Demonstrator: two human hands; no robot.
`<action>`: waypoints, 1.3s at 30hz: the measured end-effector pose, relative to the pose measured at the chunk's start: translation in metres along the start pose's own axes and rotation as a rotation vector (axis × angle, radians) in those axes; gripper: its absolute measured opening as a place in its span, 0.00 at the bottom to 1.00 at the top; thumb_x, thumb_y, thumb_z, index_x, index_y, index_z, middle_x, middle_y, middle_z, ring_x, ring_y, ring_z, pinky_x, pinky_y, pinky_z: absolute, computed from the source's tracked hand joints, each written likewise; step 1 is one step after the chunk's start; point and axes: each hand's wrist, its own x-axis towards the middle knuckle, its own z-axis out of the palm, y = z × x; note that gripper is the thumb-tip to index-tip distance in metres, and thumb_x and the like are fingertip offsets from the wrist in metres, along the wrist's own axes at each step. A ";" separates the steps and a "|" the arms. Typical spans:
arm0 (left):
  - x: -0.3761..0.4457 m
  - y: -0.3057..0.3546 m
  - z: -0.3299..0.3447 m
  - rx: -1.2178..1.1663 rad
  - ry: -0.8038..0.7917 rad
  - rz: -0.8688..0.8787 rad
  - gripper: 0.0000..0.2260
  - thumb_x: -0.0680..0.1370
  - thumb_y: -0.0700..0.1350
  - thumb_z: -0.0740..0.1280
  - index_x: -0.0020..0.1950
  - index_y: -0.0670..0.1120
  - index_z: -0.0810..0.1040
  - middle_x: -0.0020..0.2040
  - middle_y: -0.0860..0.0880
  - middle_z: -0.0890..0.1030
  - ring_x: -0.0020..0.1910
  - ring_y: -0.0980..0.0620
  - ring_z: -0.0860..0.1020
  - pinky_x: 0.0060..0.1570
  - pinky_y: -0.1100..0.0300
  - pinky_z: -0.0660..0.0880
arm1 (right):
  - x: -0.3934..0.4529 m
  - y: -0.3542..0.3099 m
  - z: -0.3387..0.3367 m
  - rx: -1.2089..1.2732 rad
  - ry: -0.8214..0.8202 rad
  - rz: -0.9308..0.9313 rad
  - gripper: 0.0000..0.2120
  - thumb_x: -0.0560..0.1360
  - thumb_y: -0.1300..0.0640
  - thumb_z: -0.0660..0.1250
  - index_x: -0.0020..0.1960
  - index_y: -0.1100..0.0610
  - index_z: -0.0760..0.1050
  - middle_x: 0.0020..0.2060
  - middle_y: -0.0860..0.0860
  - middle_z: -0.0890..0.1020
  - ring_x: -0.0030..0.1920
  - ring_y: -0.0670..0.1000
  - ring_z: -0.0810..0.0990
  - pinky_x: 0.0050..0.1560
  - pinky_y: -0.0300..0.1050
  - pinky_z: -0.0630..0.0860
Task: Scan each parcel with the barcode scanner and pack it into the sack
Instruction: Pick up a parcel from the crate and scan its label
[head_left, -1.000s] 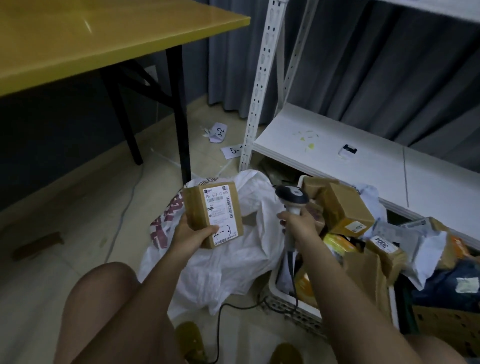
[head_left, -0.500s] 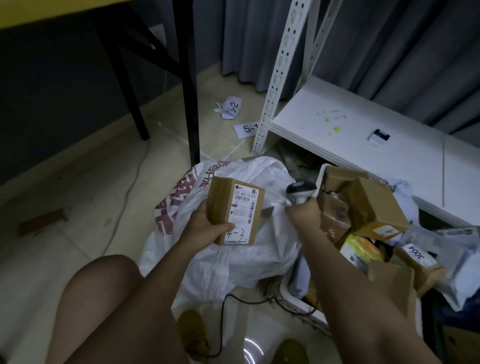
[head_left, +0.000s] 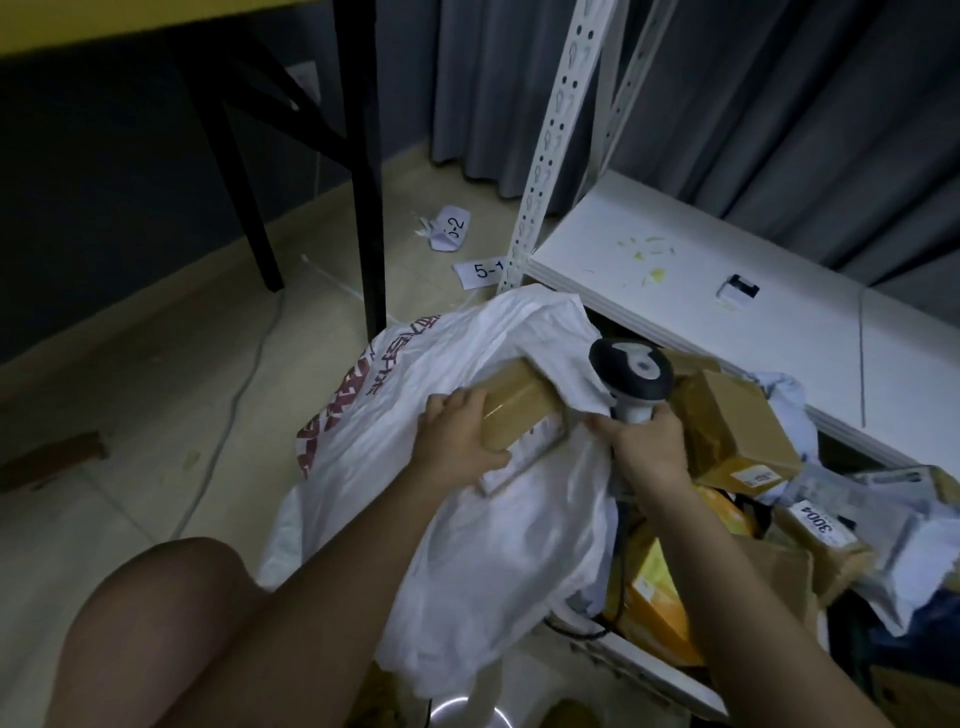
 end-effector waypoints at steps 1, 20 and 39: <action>0.005 0.001 0.007 0.020 0.076 0.001 0.32 0.69 0.55 0.73 0.68 0.48 0.64 0.67 0.48 0.68 0.64 0.44 0.63 0.61 0.52 0.66 | -0.001 -0.001 0.000 0.020 0.010 0.007 0.20 0.72 0.62 0.74 0.61 0.59 0.73 0.50 0.53 0.79 0.51 0.54 0.78 0.53 0.51 0.76; 0.035 -0.046 0.041 0.202 0.315 -0.380 0.35 0.69 0.58 0.74 0.68 0.45 0.64 0.70 0.41 0.64 0.68 0.41 0.62 0.64 0.47 0.62 | 0.010 -0.007 0.015 0.071 0.074 0.097 0.16 0.73 0.61 0.73 0.58 0.57 0.71 0.44 0.49 0.78 0.41 0.48 0.77 0.39 0.41 0.73; 0.057 -0.031 -0.038 -0.822 0.485 -0.323 0.10 0.83 0.40 0.54 0.64 0.40 0.67 0.53 0.43 0.72 0.50 0.50 0.70 0.47 0.63 0.64 | 0.021 -0.013 0.025 0.046 0.025 0.123 0.18 0.73 0.62 0.71 0.60 0.56 0.69 0.50 0.53 0.77 0.51 0.54 0.78 0.52 0.50 0.75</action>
